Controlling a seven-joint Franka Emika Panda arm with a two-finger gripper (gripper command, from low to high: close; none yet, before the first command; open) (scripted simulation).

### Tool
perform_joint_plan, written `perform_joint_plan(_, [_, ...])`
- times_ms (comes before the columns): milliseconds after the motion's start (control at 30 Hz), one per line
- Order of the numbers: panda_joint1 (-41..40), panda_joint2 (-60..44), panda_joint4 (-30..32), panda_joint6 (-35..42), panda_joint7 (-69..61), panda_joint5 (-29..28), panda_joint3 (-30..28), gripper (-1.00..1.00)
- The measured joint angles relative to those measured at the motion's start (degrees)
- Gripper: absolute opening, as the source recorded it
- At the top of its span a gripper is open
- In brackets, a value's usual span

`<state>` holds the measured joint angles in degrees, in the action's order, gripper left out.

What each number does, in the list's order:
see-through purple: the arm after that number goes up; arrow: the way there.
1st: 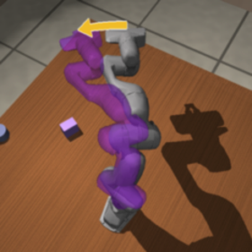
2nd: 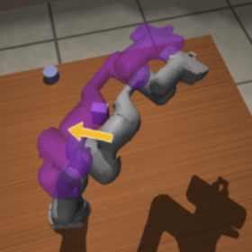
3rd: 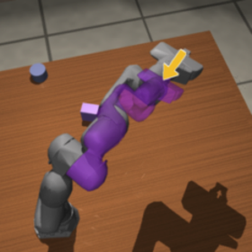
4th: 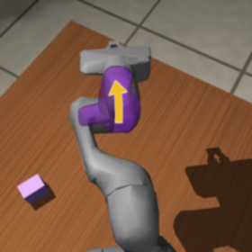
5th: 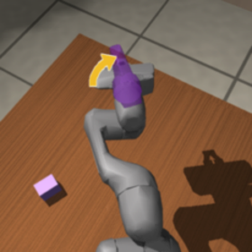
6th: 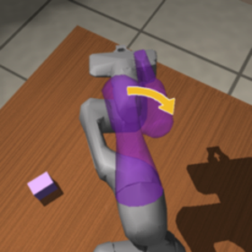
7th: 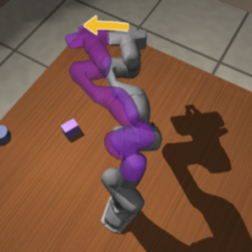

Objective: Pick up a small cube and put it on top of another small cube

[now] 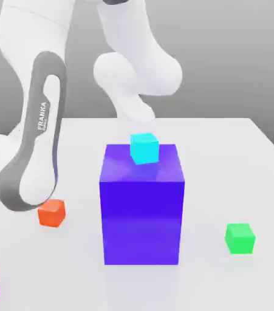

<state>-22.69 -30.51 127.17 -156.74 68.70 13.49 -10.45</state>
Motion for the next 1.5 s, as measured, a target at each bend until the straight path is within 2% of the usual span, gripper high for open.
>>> perform_joint_plan(167, [-0.2, -0.4, -0.1, -0.3, -0.1, 0.1, 0.2, -1.0])
perform_joint_plan(333, [2.2, 7.9, 2.3, 5.5, 1.0, -3.4, -1.5, -1.0])
perform_joint_plan(600, [10.0, 16.1, 10.1, 5.4, -15.1, -7.9, 10.6, -1.0])
perform_joint_plan(900, [18.9, 24.3, 18.8, 4.8, -35.4, -10.3, 24.3, -1.0])
perform_joint_plan(1100, [31.3, 30.5, 25.0, 4.6, -51.8, -10.1, 31.9, -1.0])
perform_joint_plan(1200, [36.9, 32.7, 28.0, 3.7, -59.4, -10.9, 33.7, -1.0])
perform_joint_plan(1367, [37.7, 23.8, 28.1, -4.6, -53.9, -21.2, 30.8, -1.0])
perform_joint_plan(1400, [38.5, 22.0, 28.0, -6.2, -52.5, -23.2, 29.5, 1.0])
perform_joint_plan(1500, [38.5, 22.0, 28.0, -6.2, -52.5, -23.2, 29.5, 1.0])
